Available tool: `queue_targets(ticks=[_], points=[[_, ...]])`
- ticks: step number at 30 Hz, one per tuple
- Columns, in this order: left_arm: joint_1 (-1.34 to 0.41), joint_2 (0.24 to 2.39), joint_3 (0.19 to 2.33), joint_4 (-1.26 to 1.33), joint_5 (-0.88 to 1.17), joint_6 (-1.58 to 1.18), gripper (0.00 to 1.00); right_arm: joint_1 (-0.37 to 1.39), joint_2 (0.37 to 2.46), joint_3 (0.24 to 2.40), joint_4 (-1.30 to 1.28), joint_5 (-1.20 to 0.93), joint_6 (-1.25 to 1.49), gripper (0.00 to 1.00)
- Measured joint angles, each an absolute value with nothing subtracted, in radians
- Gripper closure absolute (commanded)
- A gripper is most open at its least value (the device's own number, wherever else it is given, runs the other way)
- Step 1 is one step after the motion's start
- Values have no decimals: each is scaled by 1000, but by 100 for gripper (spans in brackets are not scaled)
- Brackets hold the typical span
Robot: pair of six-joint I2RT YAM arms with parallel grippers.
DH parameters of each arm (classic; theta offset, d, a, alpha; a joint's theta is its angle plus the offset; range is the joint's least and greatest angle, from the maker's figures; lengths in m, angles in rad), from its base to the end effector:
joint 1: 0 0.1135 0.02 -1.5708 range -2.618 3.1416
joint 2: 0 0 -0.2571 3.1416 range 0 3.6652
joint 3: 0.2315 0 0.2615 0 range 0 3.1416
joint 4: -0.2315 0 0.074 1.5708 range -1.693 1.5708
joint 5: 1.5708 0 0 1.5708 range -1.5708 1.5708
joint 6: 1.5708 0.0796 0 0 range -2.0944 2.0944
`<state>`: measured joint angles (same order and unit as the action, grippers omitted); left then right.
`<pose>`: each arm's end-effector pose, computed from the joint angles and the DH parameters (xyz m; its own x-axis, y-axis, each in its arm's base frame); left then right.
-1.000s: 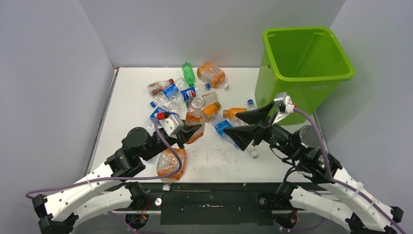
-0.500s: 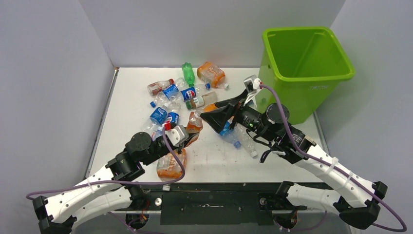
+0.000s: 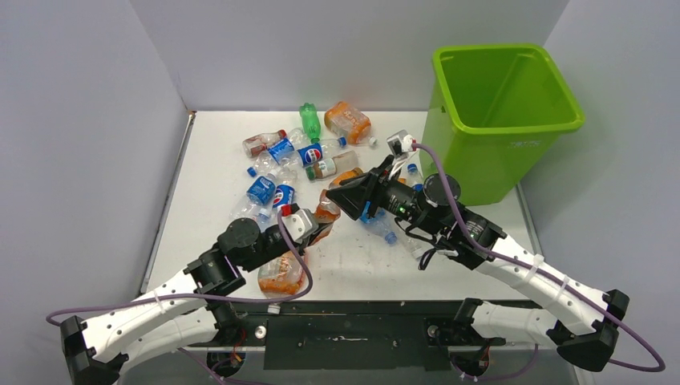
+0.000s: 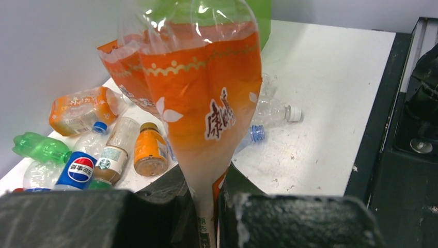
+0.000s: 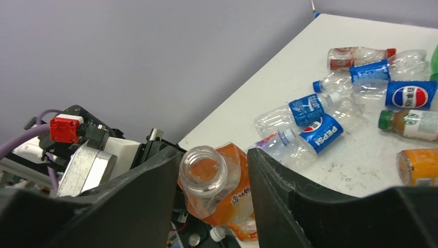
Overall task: Put the plastic bottles in the bin
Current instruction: Pick up the plastic bottle at the center of the board.
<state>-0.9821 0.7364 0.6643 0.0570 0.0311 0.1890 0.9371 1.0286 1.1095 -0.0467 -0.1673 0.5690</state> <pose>0.1319 -0.2020 0.3254 0.1512 0.1117 -0.9822 0.8350 0.5174 0.1874 0.1602 0.2404 0.4193 -0.4642 0.2655 -0.8450 -0.7633 0.3640 0.5337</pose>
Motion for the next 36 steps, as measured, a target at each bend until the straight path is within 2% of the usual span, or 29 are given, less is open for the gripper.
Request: queue_targets(ticks=[2, 3, 4, 5, 10, 14, 15, 16, 18, 19, 21, 26, 32, 34, 36], points=[[-982, 744, 651, 58, 31, 187, 100, 943, 1031, 1104, -51, -166, 570, 67], [-982, 749, 646, 58, 32, 187, 100, 944, 1033, 1103, -55, -165, 569, 75], [-982, 753, 644, 57, 32, 187, 100, 944, 1038, 1103, -56, -166, 569, 88], [-982, 756, 642, 56, 31, 184, 100, 944, 1044, 1104, -55, -164, 568, 94], [-976, 756, 614, 72, 30, 161, 89, 943, 1059, 1118, -91, -161, 552, 95], [-972, 752, 602, 121, 43, 141, 100, 947, 1078, 1203, -199, -158, 522, 95], [-970, 750, 602, 137, 49, 135, 100, 947, 1084, 1231, -222, -158, 515, 94], [-966, 746, 602, 153, 56, 130, 100, 949, 1086, 1249, -235, -159, 511, 84], [-958, 736, 601, 175, 70, 117, 100, 950, 1086, 1265, -240, -159, 509, 42], [-955, 733, 600, 177, 76, 112, 100, 951, 1085, 1266, -238, -159, 511, 30], [-949, 723, 591, 181, 80, 101, 100, 949, 1079, 1250, -229, -155, 517, 20], [-941, 696, 575, 187, 80, 82, 100, 948, 1034, 1150, -192, -146, 556, 19], [-941, 704, 574, 188, 87, 69, 100, 948, 1037, 1110, -110, -150, 597, 23], [-941, 706, 574, 188, 88, 64, 100, 948, 1048, 1108, -77, -155, 613, 34], [-941, 706, 574, 188, 88, 62, 100, 948, 1055, 1107, -52, -159, 619, 54]])
